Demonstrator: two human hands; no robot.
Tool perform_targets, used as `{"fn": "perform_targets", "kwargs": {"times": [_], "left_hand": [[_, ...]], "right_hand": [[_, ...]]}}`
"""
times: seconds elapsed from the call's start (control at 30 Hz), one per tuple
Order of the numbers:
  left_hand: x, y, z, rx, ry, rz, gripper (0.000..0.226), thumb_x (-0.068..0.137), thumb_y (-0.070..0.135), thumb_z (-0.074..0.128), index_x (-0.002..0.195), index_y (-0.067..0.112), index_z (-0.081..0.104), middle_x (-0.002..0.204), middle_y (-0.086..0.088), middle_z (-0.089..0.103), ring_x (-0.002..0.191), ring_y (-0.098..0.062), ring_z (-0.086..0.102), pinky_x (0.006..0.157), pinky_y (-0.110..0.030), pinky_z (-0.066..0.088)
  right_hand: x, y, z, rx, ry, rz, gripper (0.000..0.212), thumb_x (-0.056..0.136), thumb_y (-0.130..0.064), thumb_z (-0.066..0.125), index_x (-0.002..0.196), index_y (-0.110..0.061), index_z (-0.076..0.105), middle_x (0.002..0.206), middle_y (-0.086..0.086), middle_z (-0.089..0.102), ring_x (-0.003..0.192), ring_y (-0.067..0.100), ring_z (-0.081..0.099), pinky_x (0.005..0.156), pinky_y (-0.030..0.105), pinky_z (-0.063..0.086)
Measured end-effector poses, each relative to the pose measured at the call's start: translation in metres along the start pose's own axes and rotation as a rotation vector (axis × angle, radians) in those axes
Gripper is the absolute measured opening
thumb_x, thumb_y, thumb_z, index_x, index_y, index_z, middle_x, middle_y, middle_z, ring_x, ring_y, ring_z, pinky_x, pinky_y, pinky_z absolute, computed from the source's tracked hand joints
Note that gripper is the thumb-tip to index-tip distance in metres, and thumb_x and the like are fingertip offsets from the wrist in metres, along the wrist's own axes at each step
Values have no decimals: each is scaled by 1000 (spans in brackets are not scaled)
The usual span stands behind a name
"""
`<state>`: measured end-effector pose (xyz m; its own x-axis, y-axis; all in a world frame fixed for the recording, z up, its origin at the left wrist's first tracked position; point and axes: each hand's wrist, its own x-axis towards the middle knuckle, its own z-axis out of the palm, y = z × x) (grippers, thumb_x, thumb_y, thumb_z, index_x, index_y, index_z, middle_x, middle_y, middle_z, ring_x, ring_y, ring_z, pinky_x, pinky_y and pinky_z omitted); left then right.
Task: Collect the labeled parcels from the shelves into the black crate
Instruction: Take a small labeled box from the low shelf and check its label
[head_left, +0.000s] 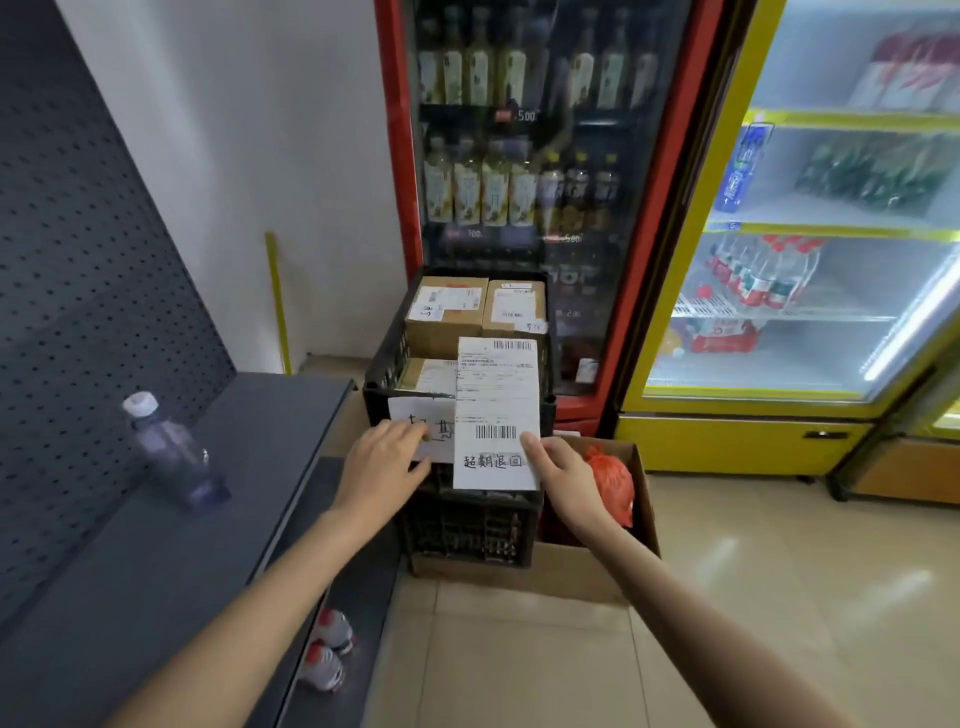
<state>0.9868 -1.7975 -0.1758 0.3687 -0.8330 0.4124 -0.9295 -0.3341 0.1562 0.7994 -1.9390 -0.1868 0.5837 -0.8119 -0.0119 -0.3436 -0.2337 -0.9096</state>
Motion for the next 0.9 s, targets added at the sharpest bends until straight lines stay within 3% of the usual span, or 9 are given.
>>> {"fn": "perform_targets", "kwargs": {"times": [0.07,0.2,0.4,0.57,0.73,0.9], "left_hand": [[34,-2,11,0,22,1,21,77,20,71,95,15,62,90,1,66,85,-22,59,67,-30,43],[93,-9,34,-29,7,13,27,79,22,69,104,16,60,99,0,65,89,-21,58,73,-33,45],[170,-39,72,-78,-3,18,29,81,26,67,108,18,58,100,4,65,91,-18,58,70,-28,43],[229,-69,107,-131,-62,64,31,84,32,64,111,20,57,99,5,64,89,-13,56,70,-26,45],[257,-92,143,-177,-158,147,33,83,29,65,113,17,58,98,4,64,87,-13,55,70,-26,42],[258,-103,171,-177,-230,194,32,80,23,69,110,15,61,96,2,66,86,-15,58,71,-25,42]], "right_hand": [[41,-3,-4,0,11,-27,49,82,-72,44,81,-26,60,72,-14,62,71,2,56,66,28,41],[106,-12,-10,-4,8,-18,49,87,-64,46,98,-19,63,90,-11,65,88,5,60,78,28,47],[185,-9,1,-44,33,34,46,88,-63,45,97,-21,63,90,-11,65,85,0,58,71,20,43],[232,2,17,-53,90,98,50,85,-65,46,99,-21,63,94,-10,67,90,5,61,83,30,48],[258,10,33,-151,60,191,52,84,-68,42,97,-22,61,91,-11,67,85,5,60,70,26,44],[270,15,42,-349,-29,174,36,96,-50,39,115,-21,46,77,-8,64,73,17,62,56,30,38]]}}
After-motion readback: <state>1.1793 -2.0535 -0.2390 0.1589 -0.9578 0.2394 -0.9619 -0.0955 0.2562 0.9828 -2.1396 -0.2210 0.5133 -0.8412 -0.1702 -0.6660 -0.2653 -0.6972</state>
